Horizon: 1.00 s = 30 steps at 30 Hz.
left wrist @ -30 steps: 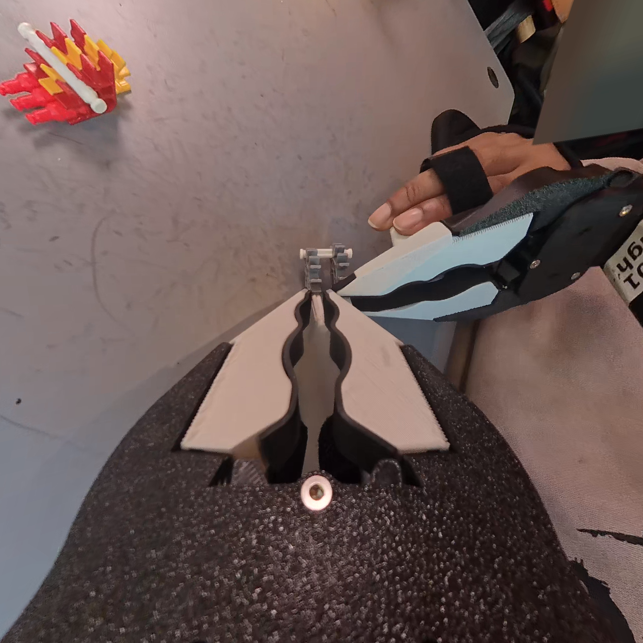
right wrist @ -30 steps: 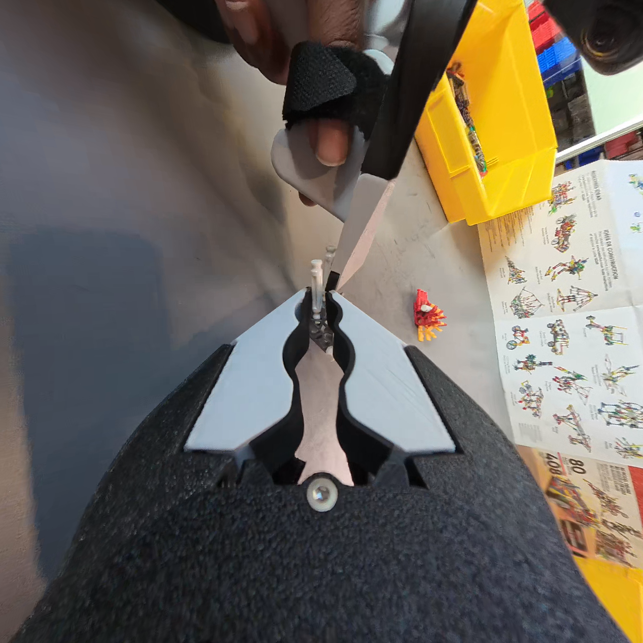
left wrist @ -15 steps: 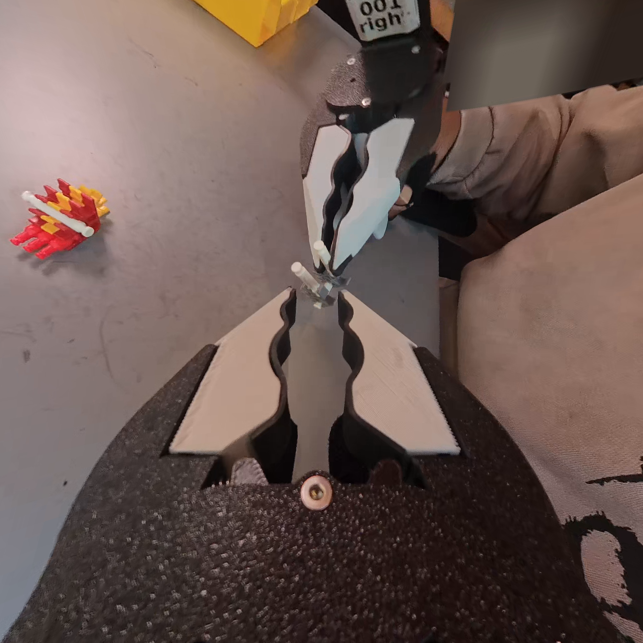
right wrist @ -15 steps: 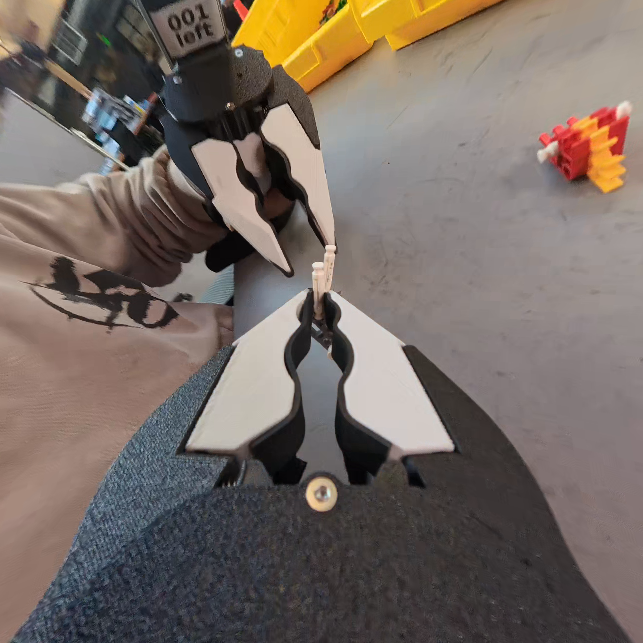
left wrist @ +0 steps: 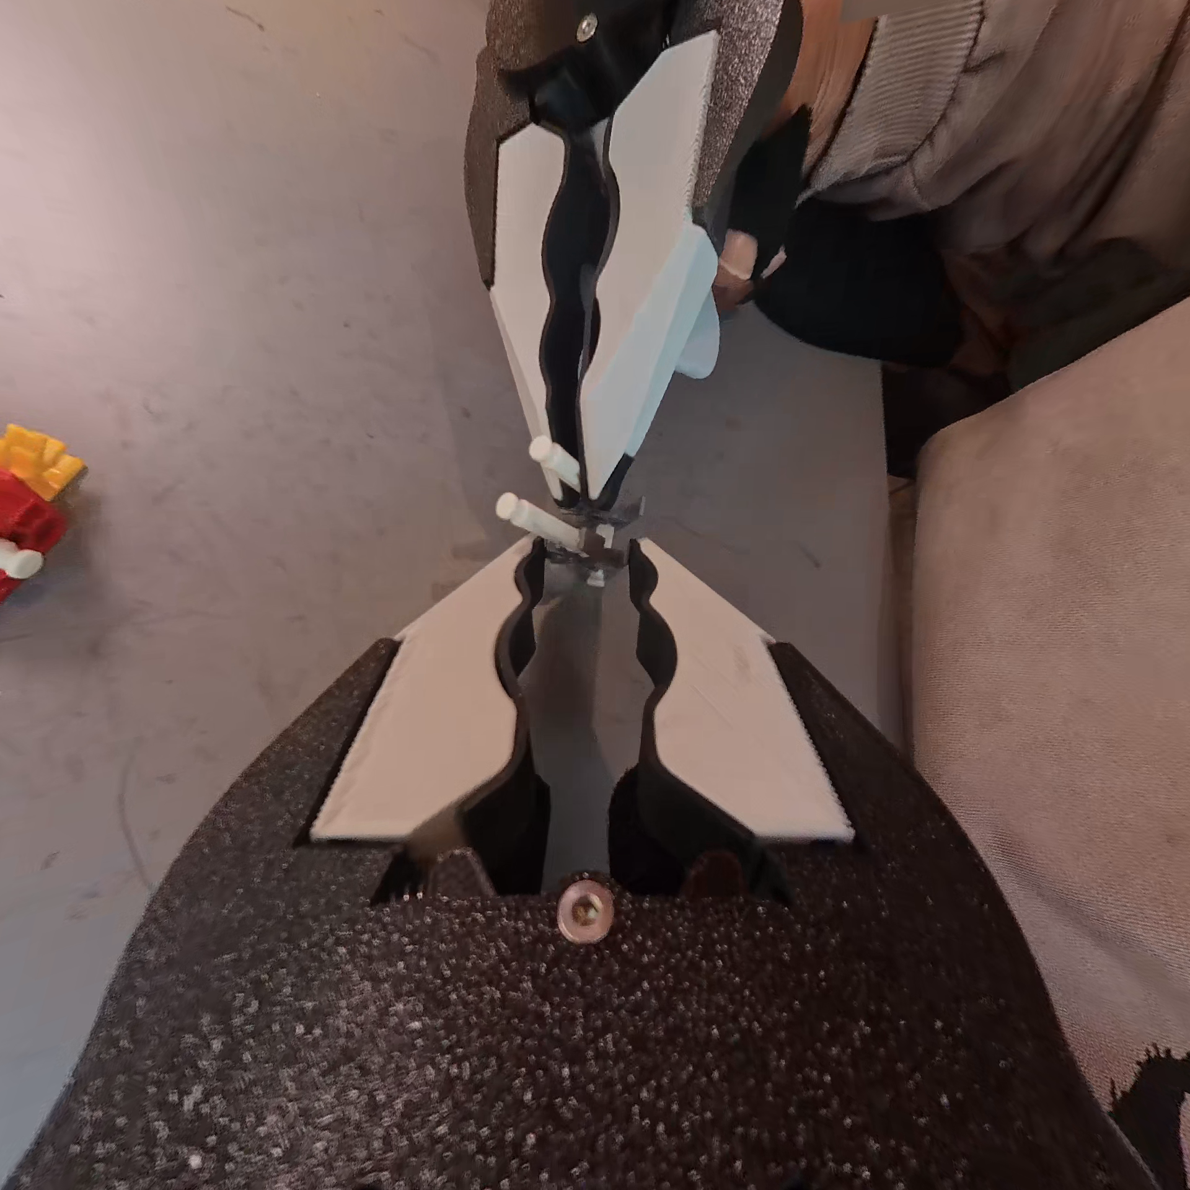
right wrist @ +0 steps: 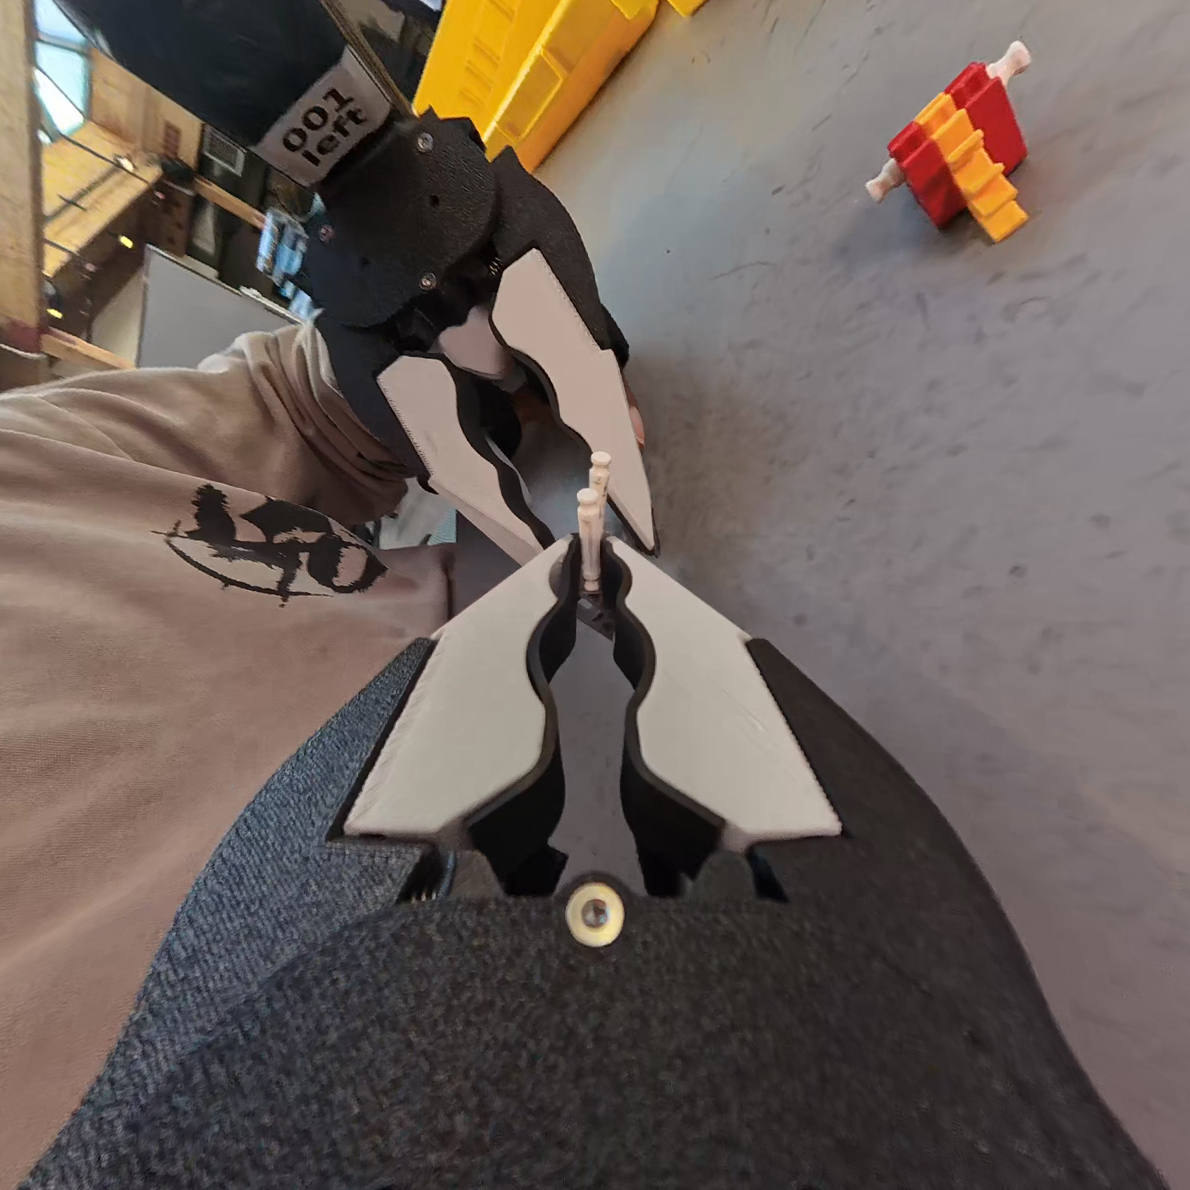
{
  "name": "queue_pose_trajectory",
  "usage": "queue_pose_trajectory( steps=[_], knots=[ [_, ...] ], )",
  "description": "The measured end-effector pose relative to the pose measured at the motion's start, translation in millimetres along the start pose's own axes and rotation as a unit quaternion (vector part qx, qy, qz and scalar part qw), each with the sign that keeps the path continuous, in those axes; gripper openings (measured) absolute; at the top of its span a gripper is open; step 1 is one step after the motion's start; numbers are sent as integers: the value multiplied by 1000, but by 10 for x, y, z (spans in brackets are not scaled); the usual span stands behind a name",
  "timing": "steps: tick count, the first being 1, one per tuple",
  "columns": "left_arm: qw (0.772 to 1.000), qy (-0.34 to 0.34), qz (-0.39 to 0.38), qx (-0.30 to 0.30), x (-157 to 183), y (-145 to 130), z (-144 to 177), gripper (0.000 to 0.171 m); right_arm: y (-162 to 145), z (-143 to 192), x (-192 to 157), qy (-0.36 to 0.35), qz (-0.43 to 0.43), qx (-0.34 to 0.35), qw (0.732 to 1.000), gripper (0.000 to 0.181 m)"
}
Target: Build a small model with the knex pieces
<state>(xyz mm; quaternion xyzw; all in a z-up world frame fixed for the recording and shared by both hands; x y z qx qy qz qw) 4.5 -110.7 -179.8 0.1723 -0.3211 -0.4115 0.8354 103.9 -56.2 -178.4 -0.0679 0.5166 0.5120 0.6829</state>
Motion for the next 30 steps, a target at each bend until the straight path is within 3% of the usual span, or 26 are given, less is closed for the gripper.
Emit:
queue_pose_trajectory(
  steps=[3, 8, 11, 15, 21, 26, 30],
  knots=[
    [1000, 24, -6, -12, 11, 45, -35, 25, -13, 44, 5, -43, 33, -24, 998, 3],
    [996, 73, -39, -33, 53, 76, -56, 25, -62, 165, -138, -152, 145, -62, 976, 22],
    [994, 87, -49, -35, 77, 85, -70, 25, -113, 208, -292, -236, 230, -71, 942, 20],
    [988, 131, -78, -35, 138, 93, -96, 25, -213, 116, -499, -334, 337, -95, 875, 11],
    [980, 171, -100, -19, 215, 89, -149, 25, -198, -57, -567, -362, 359, -106, 853, 9],
    [974, 197, -112, -12, 236, 60, -163, 25, -194, -143, -563, -339, 392, -156, 841, 7],
    [973, 197, -119, -4, 231, 50, -170, 26, -130, -121, -530, -310, 378, -177, 854, 10]
  ],
)
Point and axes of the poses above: each gripper's, where its closed fingertips meet, z back along the fingers, y out of its top, x = y × z across the jaws, the point moved 7 cm from there along z, back along the fingers, and after that the axes turned 14 degrees about -x, right-handed, at the moved point
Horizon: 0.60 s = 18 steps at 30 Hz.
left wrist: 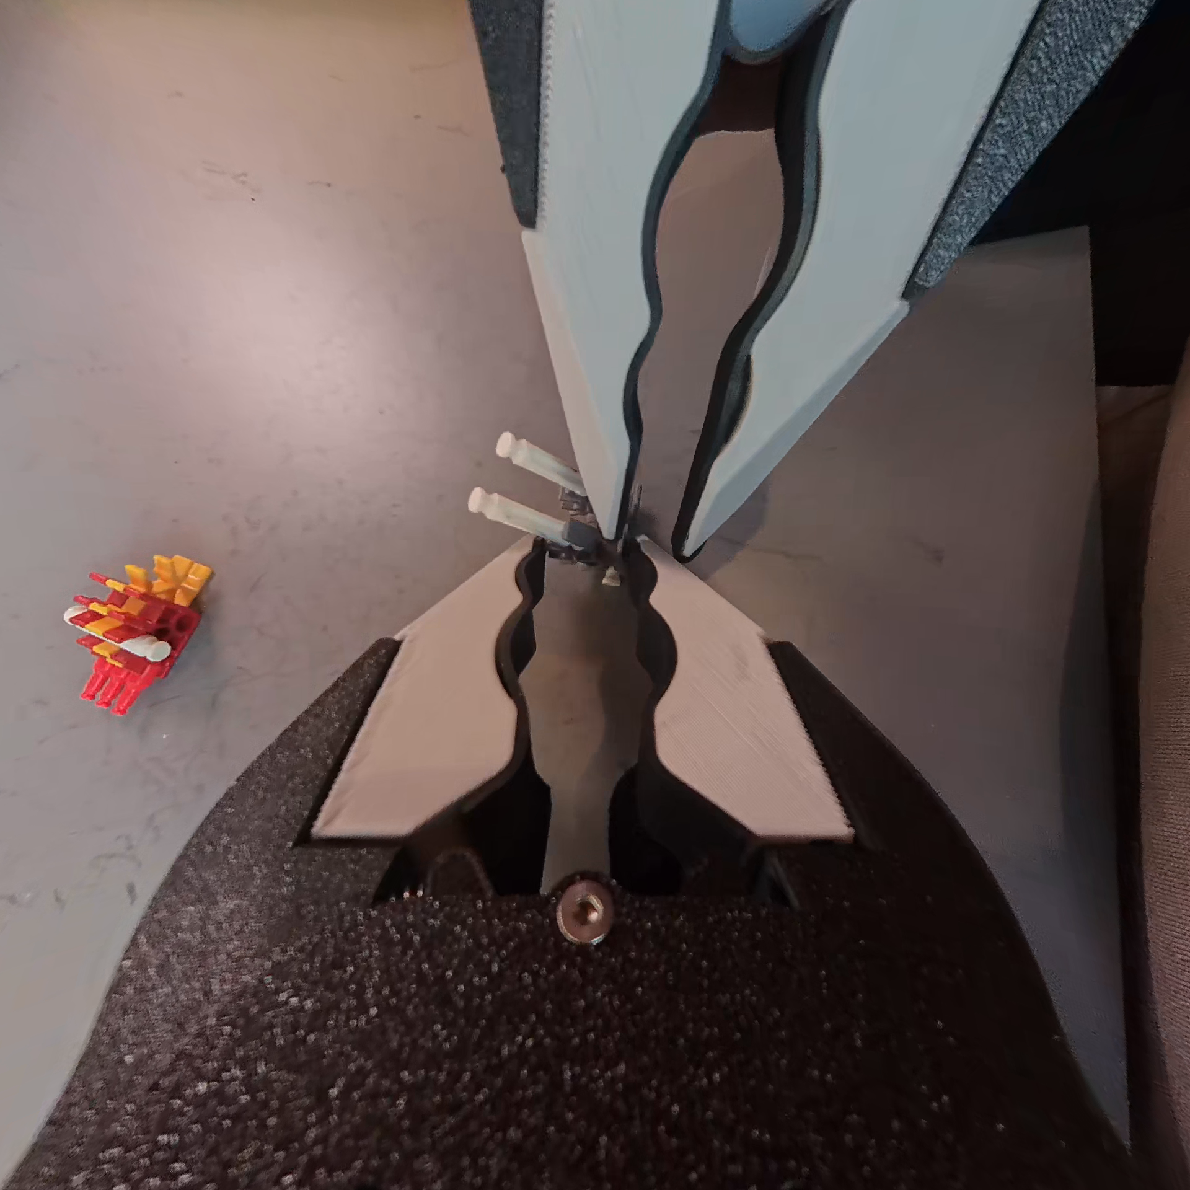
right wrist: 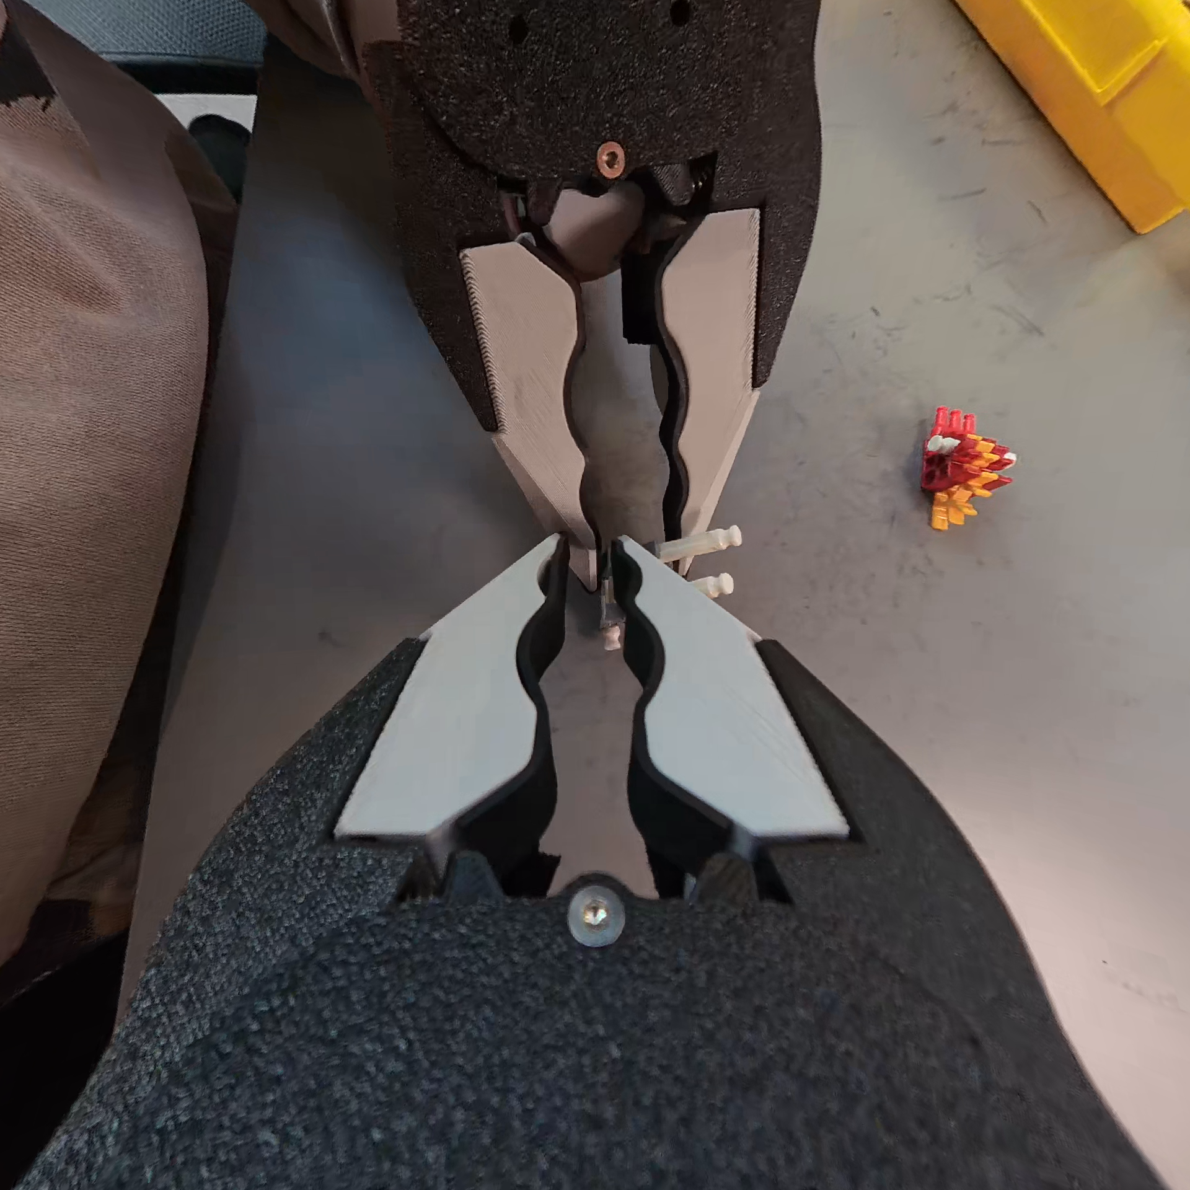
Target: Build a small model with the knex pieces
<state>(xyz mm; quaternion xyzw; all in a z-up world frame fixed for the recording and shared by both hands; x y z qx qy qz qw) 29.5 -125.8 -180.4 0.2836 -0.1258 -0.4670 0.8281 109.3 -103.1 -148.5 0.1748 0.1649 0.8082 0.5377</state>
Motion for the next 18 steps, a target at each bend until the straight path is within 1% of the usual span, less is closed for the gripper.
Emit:
queue_pose_trajectory(
  steps=[3, 7, 12, 15, 18],
  knots=[
    [1000, 3, -8, 2, 12, -8, -5, 26, -18, -3, 52, 34, -15, 0, 999, 10],
    [1000, 4, -15, 6, 31, -16, -17, 27, -19, 6, 78, 44, -19, -5, 999, 3],
    [999, 21, -26, 5, 51, -26, -23, 28, -6, -30, 56, 26, 2, -42, 999, 2],
    [999, 33, -33, 4, 73, -22, -25, 28, -6, -56, 34, 2, 30, -77, 997, 0],
    [999, 41, -34, 3, 83, -22, -24, 28, 21, -59, 21, -4, 40, -92, 995, 0]
  ],
)
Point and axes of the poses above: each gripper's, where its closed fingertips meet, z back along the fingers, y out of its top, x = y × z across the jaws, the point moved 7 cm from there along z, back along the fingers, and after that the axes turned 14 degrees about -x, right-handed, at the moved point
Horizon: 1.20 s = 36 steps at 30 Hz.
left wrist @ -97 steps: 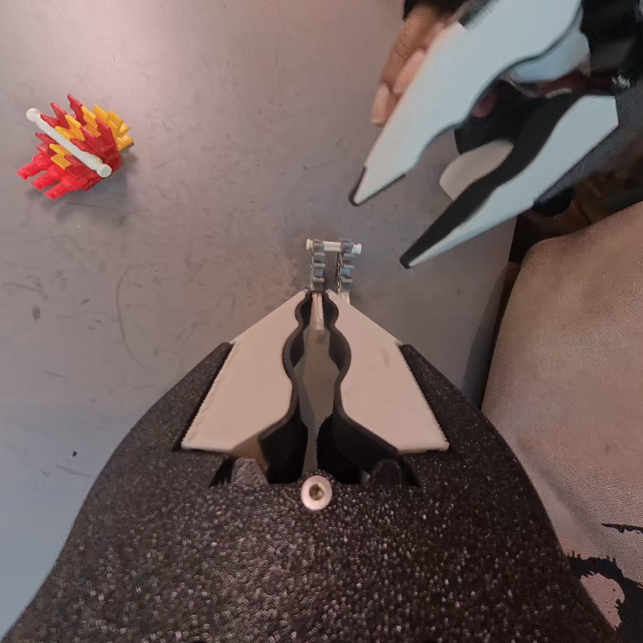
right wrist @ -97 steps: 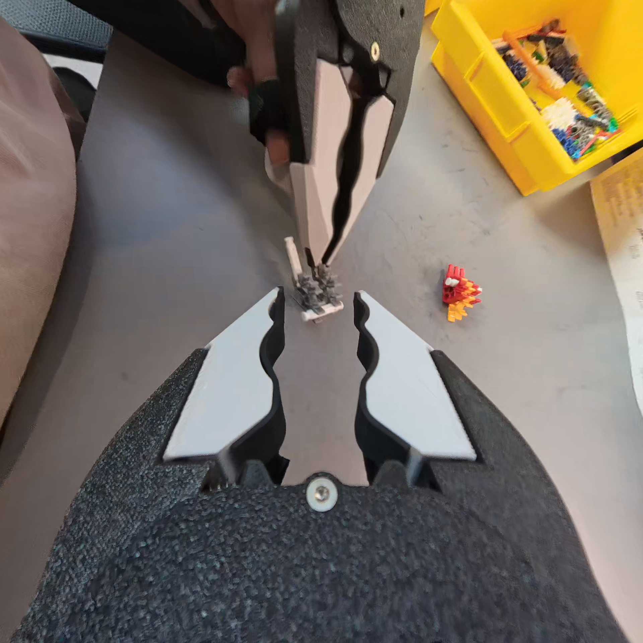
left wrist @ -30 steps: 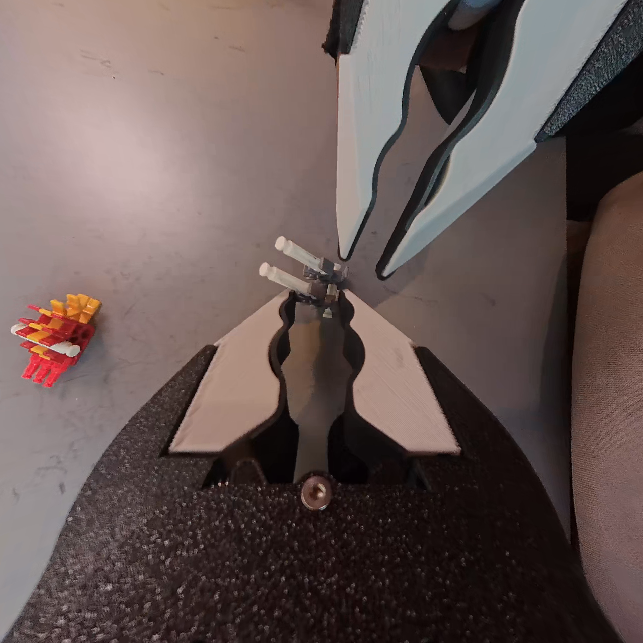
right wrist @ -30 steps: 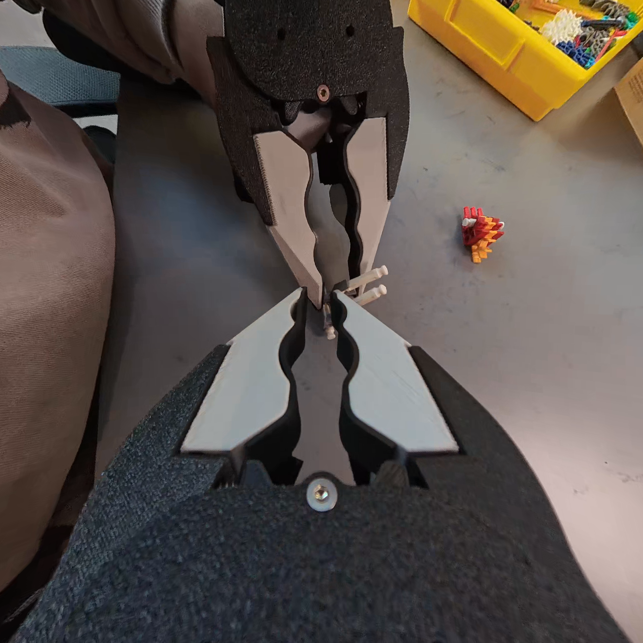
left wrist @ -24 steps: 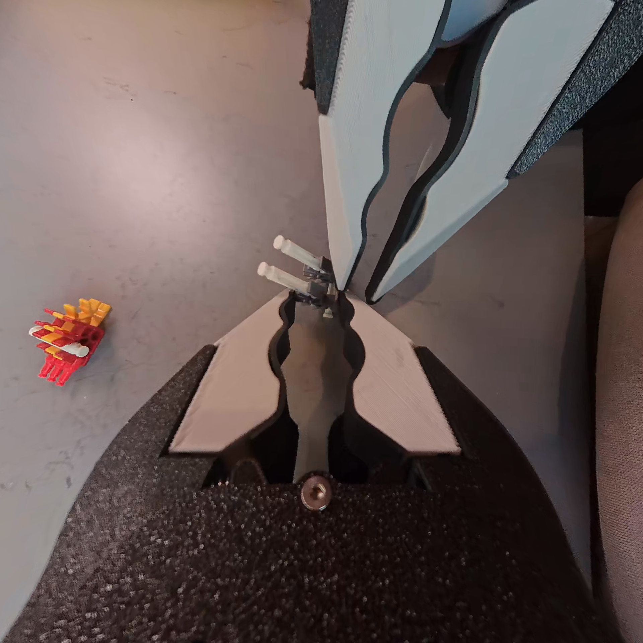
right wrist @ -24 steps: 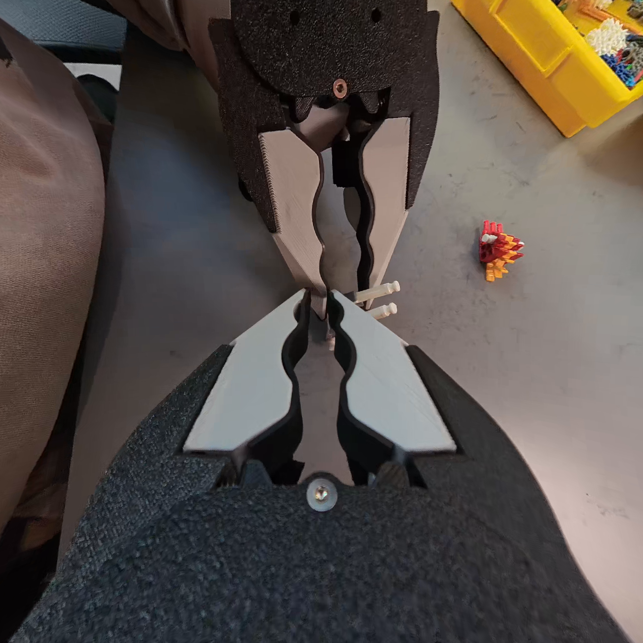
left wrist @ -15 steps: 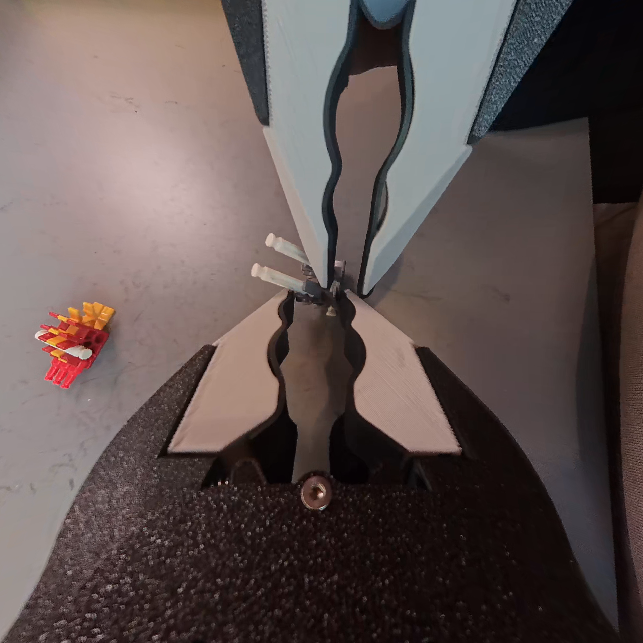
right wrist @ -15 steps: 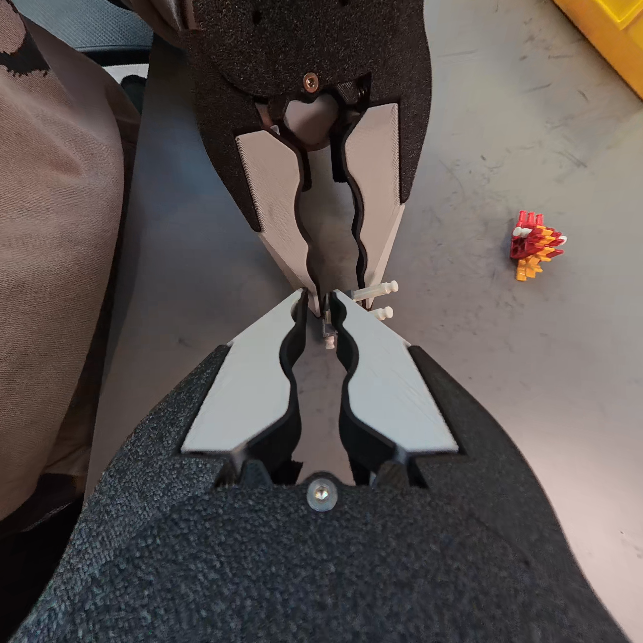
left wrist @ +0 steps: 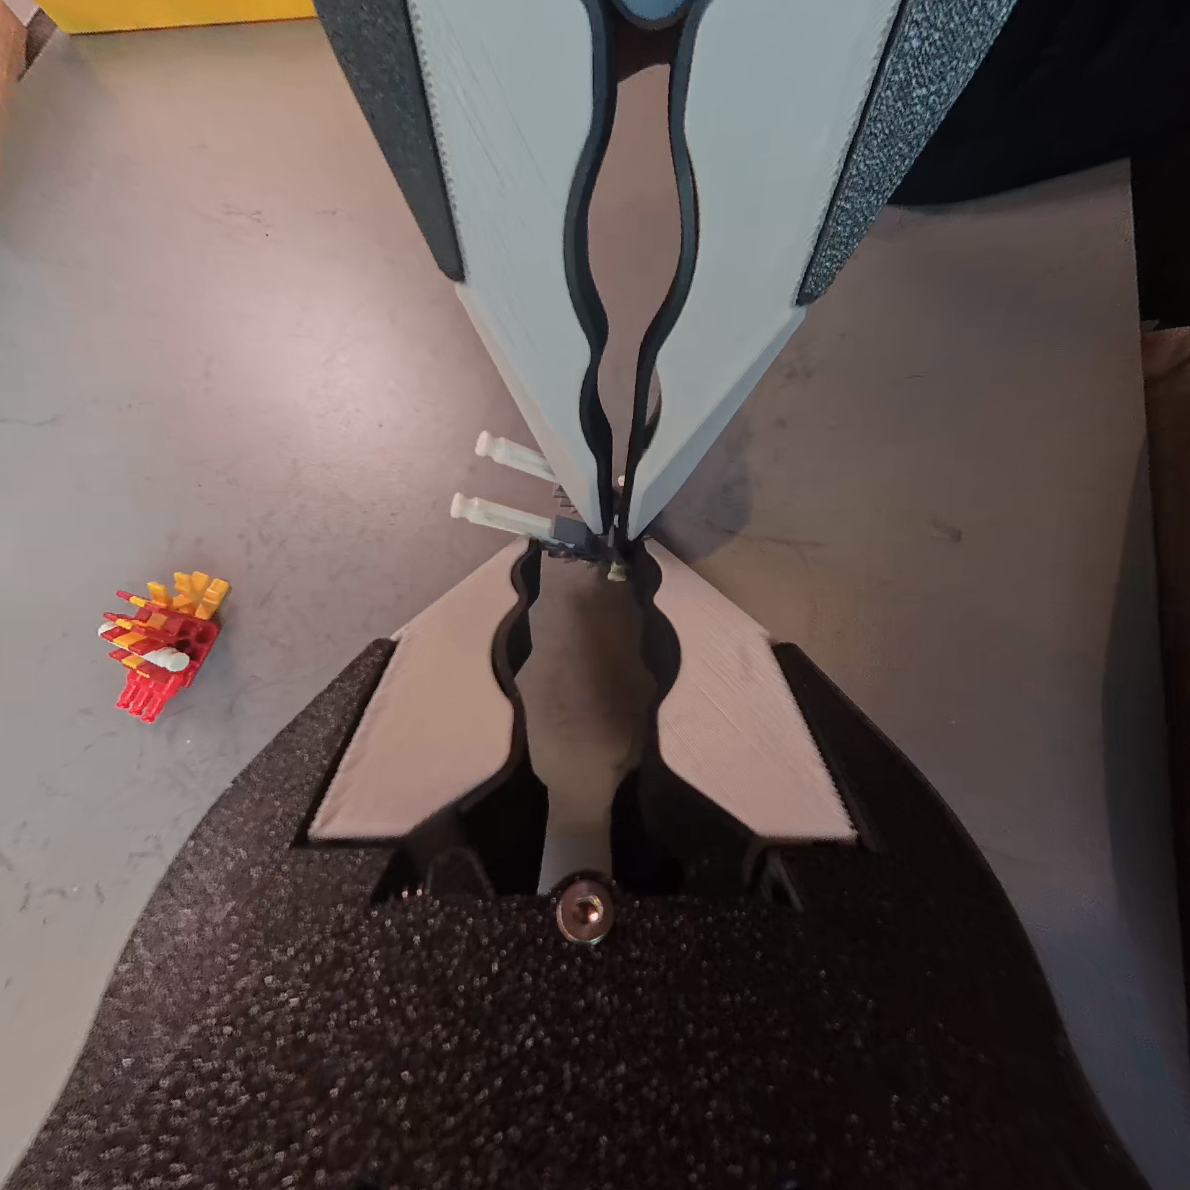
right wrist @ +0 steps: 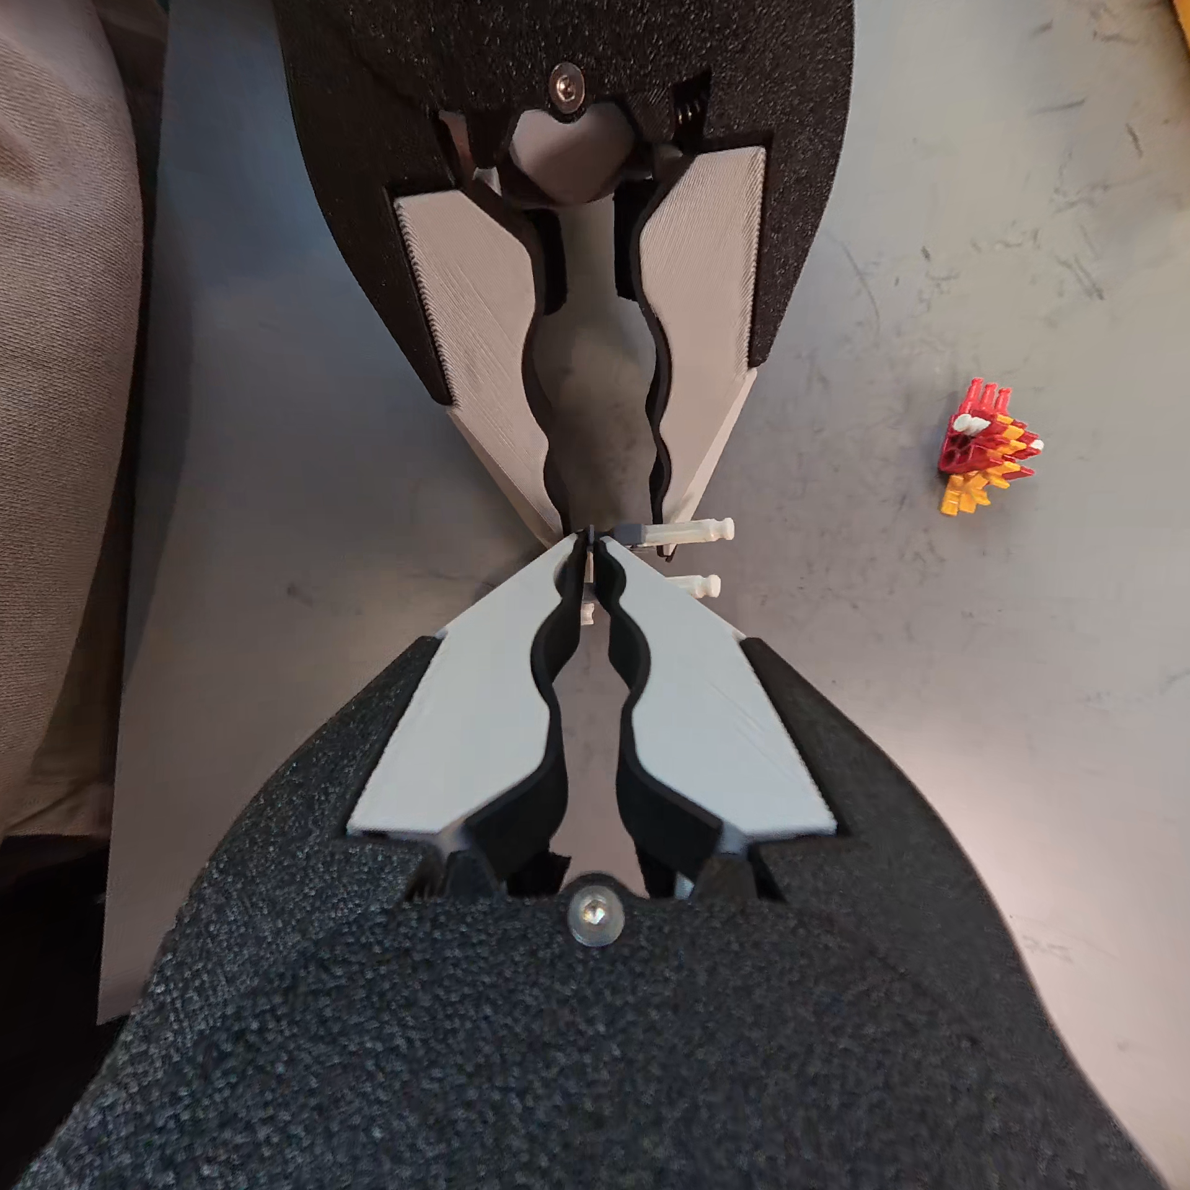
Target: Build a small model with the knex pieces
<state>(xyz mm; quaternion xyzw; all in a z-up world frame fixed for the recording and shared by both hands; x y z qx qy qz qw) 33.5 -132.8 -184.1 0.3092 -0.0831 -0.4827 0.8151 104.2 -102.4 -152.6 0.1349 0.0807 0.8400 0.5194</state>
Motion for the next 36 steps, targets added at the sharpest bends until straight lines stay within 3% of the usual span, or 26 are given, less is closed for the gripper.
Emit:
queue_pose_trajectory(
  steps=[28, 31, 36],
  knots=[
    [1000, 0, -8, -7, 24, -45, 7, 23, 140, 6, 8, 27, 25, -70, 997, 0],
    [1000, -18, -12, -4, 40, -75, 6, 19, 16, -152, -41, 9, 51, -122, 991, 0],
    [999, -49, 2, 0, 12, -93, 26, 15, 25, -23, -25, 12, 10, -41, 999, 0]
  ],
)
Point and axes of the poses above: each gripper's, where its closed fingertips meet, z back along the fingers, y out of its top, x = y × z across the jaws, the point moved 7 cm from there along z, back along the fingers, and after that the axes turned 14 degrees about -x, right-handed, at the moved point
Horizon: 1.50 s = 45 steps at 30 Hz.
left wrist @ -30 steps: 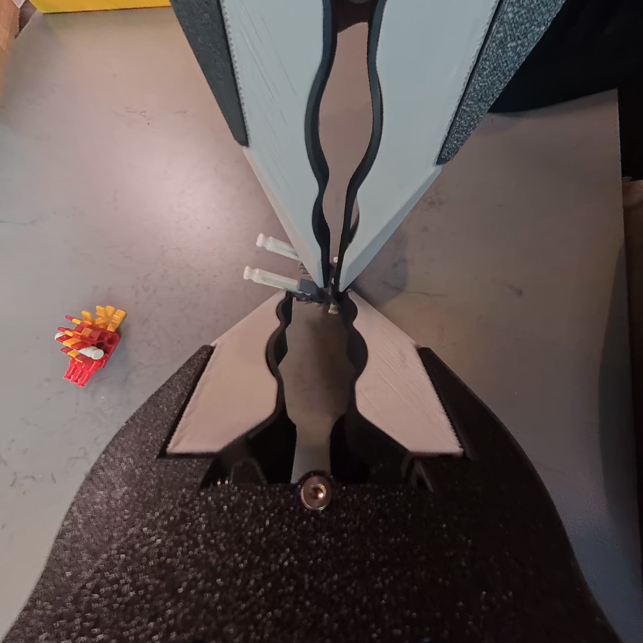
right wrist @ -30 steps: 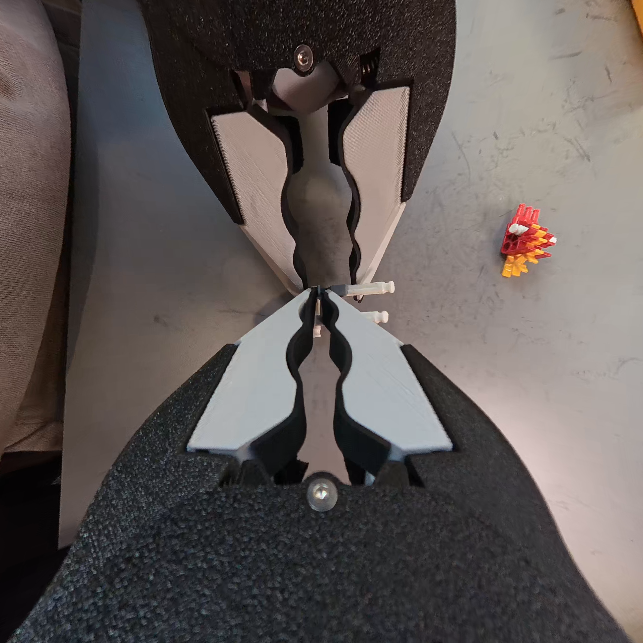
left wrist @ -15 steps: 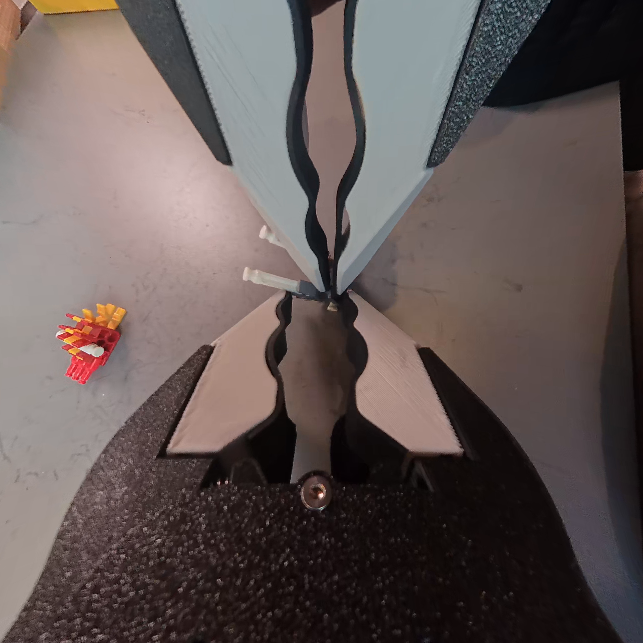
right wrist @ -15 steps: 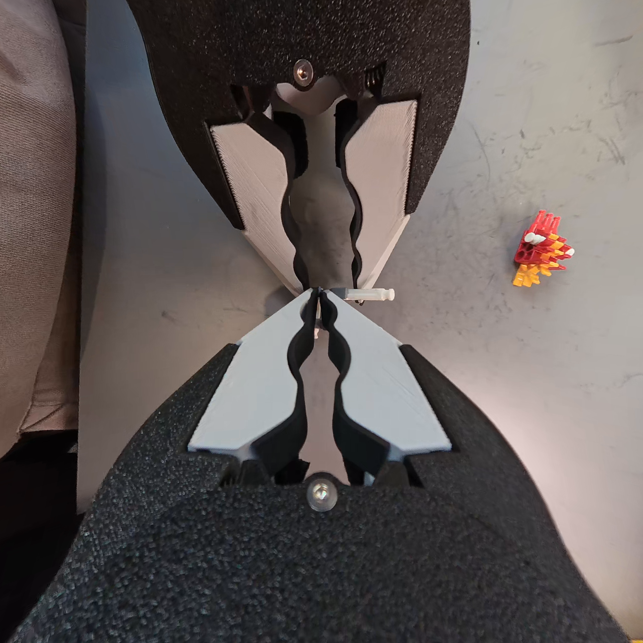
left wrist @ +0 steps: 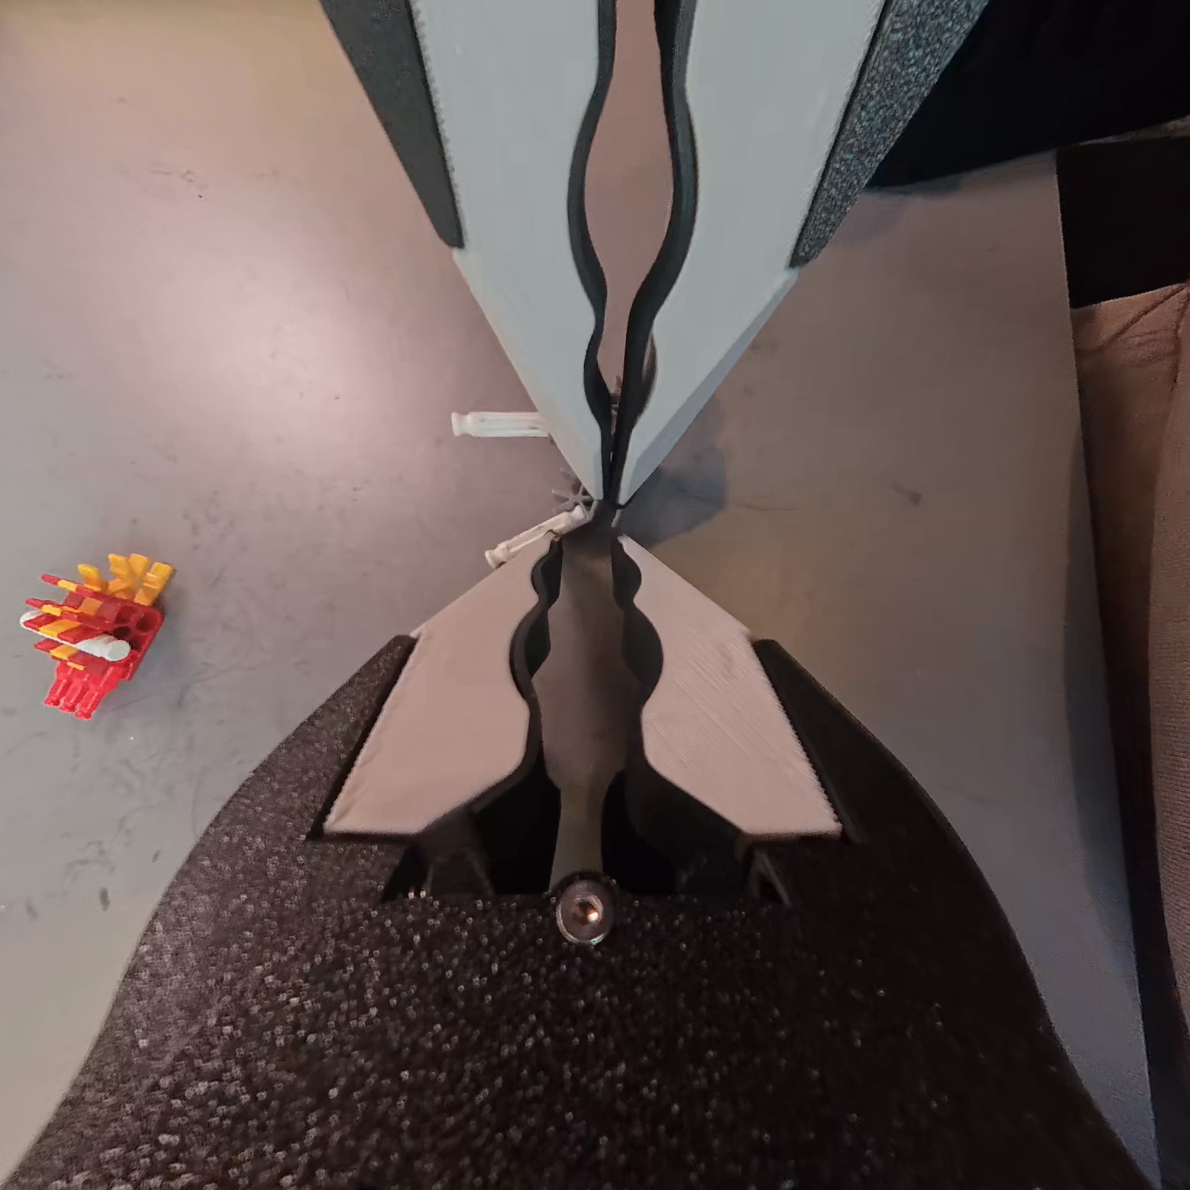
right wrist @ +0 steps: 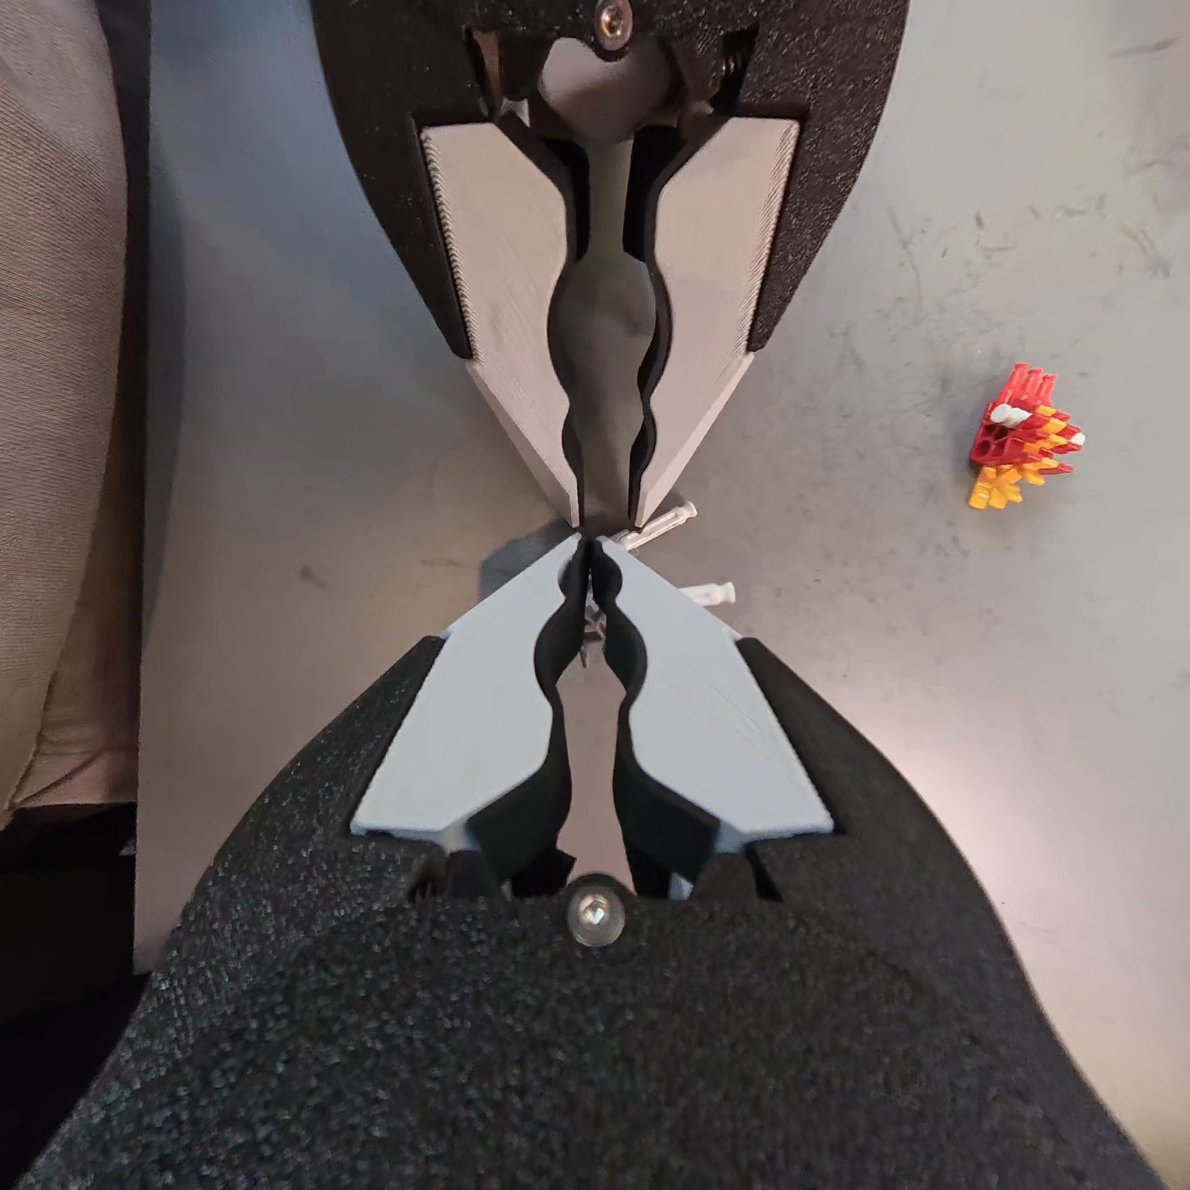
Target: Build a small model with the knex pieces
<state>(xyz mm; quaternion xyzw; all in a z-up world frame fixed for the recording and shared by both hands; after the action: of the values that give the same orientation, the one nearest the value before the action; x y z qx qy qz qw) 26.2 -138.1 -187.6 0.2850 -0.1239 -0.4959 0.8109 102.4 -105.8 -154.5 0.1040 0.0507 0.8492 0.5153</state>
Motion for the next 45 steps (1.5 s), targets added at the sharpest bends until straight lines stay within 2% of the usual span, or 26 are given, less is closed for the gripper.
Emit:
queue_pose_trajectory(
  steps=[9, 13, 15, 18, 20, 22, 25, 28, 33, 36, 39, 42, 45],
  knots=[
    [999, -18, 26, 15, -84, -11, 62, 17, -175, 380, 41, 0, -75, 121, 990, 5],
    [999, -10, 34, 9, -160, -30, 55, 20, -366, 351, 10, -49, -74, 72, 993, 17],
    [999, -12, 35, 8, -208, -29, 42, 24, -401, 270, -62, -51, -72, 51, 995, 23],
    [1000, -10, -16, 0, -246, 26, -6, 34, -385, 177, -123, -68, -75, 34, 994, 23],
    [998, -9, -69, -8, -251, 68, -56, 35, -338, 145, -145, -71, -91, 40, 993, 22],
    [995, -11, -94, -10, -277, 119, -89, 31, -326, 139, -133, -89, -101, 40, 990, 20],
    [993, -28, -114, -31, -279, 169, -114, 11, -337, 134, -136, -91, -131, 47, 986, 18],
    [991, -24, -117, -54, -234, 215, -125, 6, -342, 130, -146, -106, -146, 50, 982, 16],
    [984, -26, -142, -102, -157, 323, -86, 6, -353, 92, -119, -144, -140, 21, 979, 16],
    [980, -36, -153, -119, -165, 409, -72, 6, -363, 91, -124, -134, -128, 12, 983, 15],
    [975, -34, -170, -136, -199, 488, -66, 5, -417, 85, -97, -140, -125, -1, 982, 5],
    [974, -33, -179, -137, -229, 575, -45, 6, -484, 104, -74, -130, -144, 18, 981, 4],
    [980, -38, -163, -105, -277, 657, -15, 7, -638, 92, -47, -92, -195, 66, 974, 3]
  ],
)
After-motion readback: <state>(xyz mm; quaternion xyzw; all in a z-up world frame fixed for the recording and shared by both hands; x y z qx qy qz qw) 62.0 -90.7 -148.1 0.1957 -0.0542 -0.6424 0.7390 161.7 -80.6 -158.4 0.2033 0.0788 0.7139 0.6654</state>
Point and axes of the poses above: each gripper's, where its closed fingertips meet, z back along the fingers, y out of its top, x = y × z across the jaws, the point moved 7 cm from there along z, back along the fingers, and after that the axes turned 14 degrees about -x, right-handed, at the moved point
